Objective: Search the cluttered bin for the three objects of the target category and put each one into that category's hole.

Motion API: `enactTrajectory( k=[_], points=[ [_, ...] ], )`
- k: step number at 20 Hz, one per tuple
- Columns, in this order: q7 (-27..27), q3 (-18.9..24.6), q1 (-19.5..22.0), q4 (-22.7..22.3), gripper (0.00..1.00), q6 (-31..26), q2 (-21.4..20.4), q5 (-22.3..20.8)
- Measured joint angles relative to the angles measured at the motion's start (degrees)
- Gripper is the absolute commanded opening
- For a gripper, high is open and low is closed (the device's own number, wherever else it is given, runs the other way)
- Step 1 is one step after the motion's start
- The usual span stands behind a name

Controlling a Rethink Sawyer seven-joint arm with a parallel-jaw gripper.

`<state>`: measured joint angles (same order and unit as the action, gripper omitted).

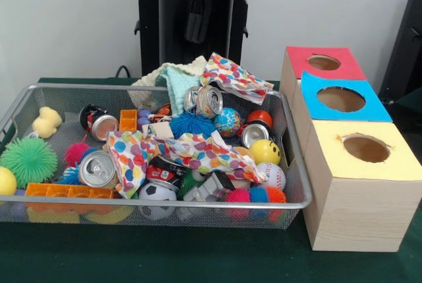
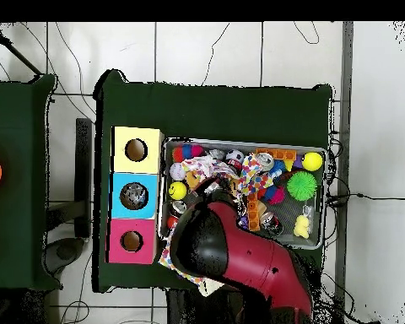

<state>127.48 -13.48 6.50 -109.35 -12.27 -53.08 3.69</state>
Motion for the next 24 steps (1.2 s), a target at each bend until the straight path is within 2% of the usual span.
enactTrajectory(
  k=[9,24],
  points=[
    [0.0,0.6,0.2,0.0,0.0,0.2,2.3,-2.9],
    [0.0,1.9,0.8,0.0,0.0,0.3,3.9,-4.5]
  ],
)
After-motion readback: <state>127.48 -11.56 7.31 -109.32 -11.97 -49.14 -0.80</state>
